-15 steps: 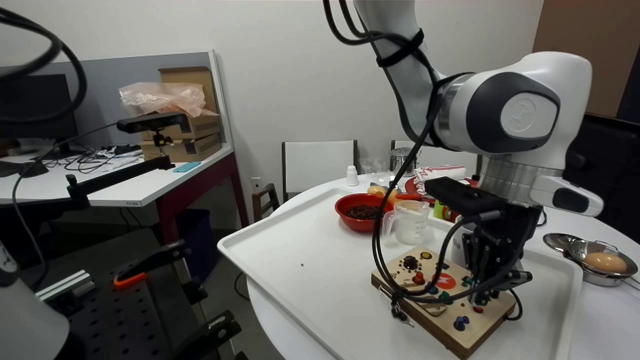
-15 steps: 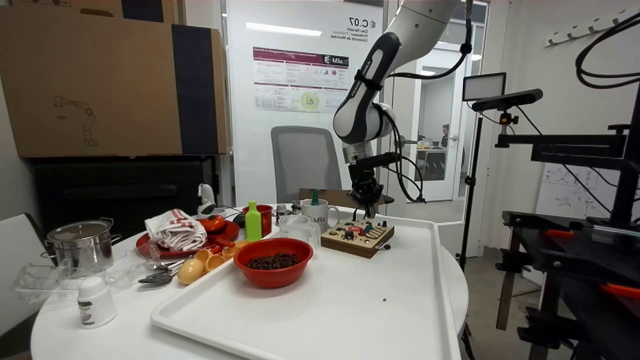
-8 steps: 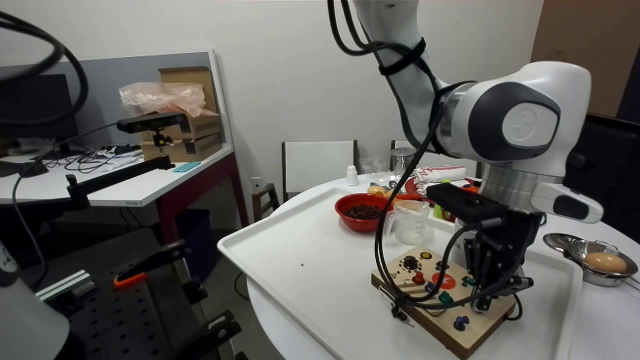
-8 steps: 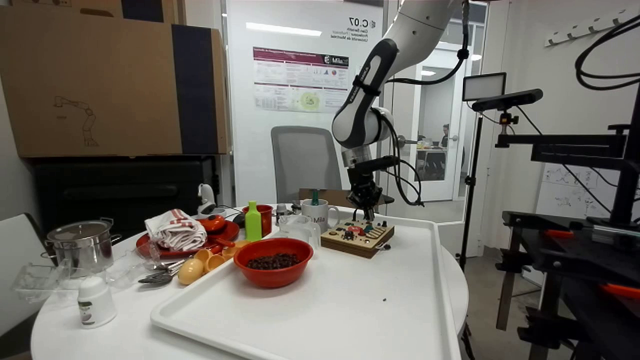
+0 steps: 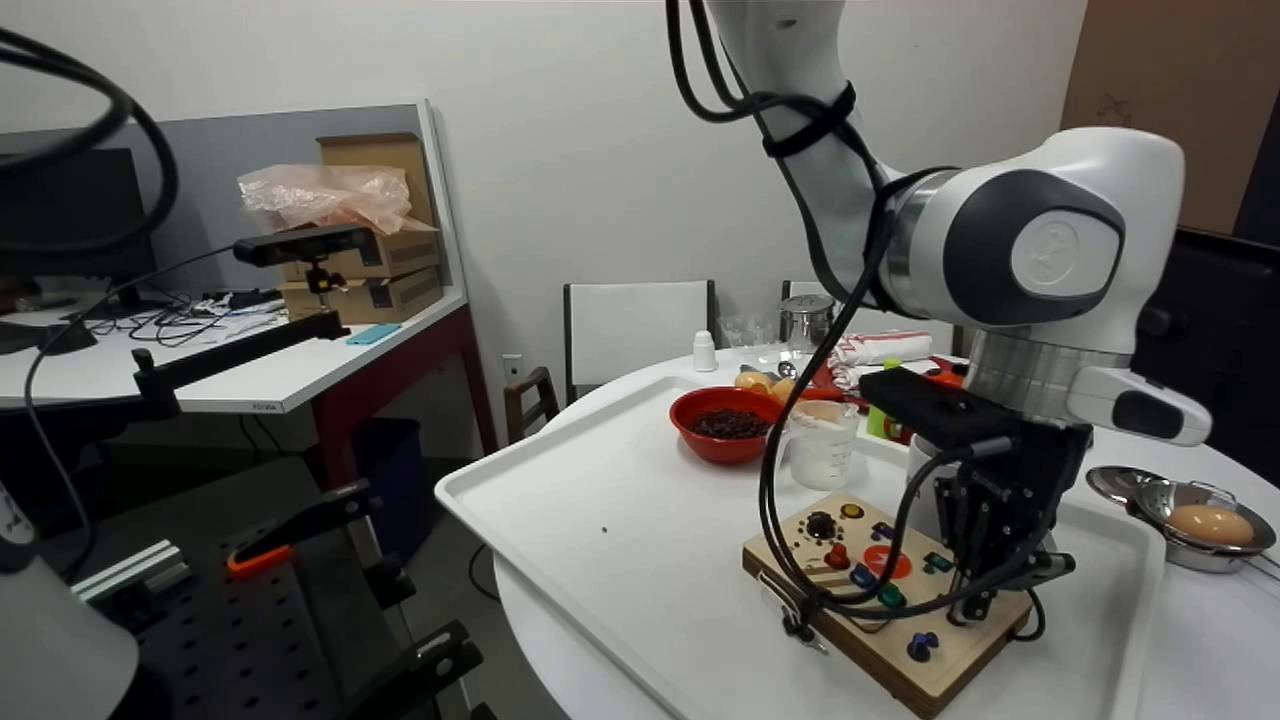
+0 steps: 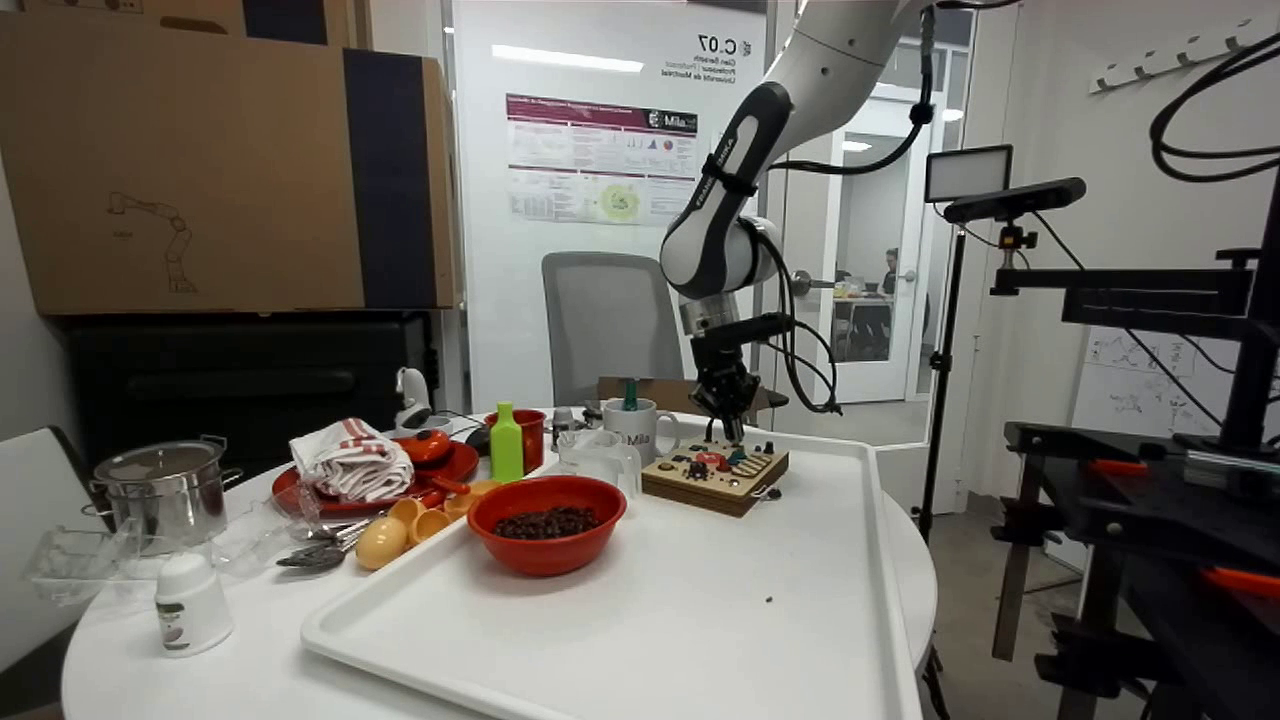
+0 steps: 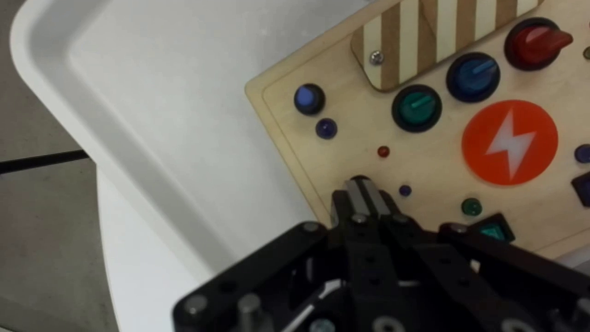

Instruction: Put all the objects in the measuring cup into the red bowl and press the red button on the thing

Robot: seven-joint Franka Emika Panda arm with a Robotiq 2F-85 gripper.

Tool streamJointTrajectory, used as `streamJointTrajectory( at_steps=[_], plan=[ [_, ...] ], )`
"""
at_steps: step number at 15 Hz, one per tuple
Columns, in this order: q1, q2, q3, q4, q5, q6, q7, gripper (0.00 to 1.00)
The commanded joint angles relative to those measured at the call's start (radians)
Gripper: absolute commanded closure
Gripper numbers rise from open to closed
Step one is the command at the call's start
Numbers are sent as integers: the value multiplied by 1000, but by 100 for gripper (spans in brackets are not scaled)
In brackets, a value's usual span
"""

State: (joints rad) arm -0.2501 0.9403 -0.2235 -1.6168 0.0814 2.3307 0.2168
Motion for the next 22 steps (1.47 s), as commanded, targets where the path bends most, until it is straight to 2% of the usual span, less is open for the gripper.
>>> streamJointTrajectory(
  at_steps=[1, 9, 18, 22],
  plan=[
    [0, 25, -2, 31, 3, -22, 15, 100],
    [-2, 42, 7, 45, 9, -41, 14, 100],
    [18, -73, -16, -26, -14, 25, 3, 100],
    [15, -128, 2, -58, -29, 23, -54, 100]
  ],
)
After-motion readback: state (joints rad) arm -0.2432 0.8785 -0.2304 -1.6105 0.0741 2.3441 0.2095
